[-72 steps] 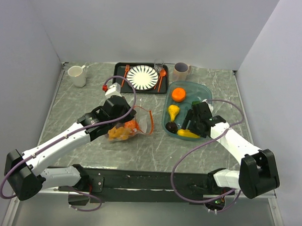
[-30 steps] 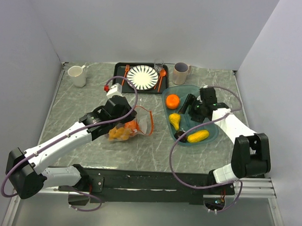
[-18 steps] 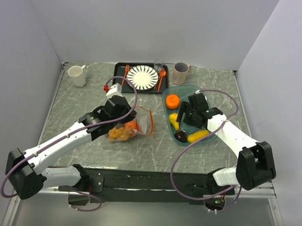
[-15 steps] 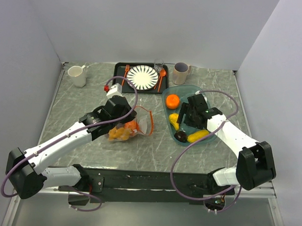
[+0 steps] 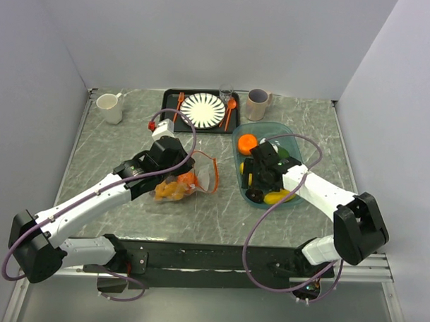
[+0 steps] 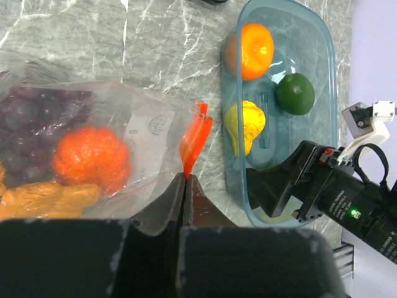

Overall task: Place the food in the zip-top bag and seal the zipper
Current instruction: Adjust the bin at the center of the board.

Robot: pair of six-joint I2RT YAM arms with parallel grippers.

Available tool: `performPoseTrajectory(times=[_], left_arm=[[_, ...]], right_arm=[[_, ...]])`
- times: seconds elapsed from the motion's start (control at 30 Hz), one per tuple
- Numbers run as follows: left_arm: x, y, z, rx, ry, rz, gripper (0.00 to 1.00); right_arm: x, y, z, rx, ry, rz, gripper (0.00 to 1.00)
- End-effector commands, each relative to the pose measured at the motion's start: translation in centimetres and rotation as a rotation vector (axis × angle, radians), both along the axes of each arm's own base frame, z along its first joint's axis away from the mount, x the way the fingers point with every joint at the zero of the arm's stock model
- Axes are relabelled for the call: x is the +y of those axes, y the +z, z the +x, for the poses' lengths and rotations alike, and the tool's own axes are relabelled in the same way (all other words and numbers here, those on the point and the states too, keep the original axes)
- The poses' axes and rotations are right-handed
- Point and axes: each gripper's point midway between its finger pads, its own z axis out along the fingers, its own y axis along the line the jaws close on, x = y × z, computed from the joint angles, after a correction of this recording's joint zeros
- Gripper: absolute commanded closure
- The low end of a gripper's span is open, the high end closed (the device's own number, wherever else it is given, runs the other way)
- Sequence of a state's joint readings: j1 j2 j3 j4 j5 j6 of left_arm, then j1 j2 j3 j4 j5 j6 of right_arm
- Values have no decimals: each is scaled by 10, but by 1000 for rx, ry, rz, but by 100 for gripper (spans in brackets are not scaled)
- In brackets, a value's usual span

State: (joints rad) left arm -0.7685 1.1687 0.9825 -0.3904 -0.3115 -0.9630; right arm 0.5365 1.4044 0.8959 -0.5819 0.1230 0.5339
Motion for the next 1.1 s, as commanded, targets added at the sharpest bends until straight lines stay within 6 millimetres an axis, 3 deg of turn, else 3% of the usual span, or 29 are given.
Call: performPoseTrajectory(times=[0.0,0.17,0.3,0.4,0.43,0.67,0.77,0.9,1.07], left_arm=[[-5,23,4,-44,-5,-40,99],[-2,23,3,-47,2,-41,99],[1,22,2,-47,8,-34,99],[1,25,1,-51,5,-35,99],[1,25,2,-52,4,-32,99],[-2,25,3,-56,-4,-33,99],[-3,24,4,-51,-5,-25,99],[-2,25,3,-50,-6,-19,99],[2,27,4,-61,3,-9,99]], right_arm=[[10,12,8,-39,-2,5,10],[10,25,16,-74,-22,14,8],[4,51,31,-160,-97,54,4],[-4,70,49,-208,-151,141,2],[-15,74,58,-222,-191,163,2],[-6,94,108,-253,-161,354,1],[6,91,127,-244,-151,408,1],[3,68,152,-187,-196,396,2],[4,52,169,-176,-207,383,2]])
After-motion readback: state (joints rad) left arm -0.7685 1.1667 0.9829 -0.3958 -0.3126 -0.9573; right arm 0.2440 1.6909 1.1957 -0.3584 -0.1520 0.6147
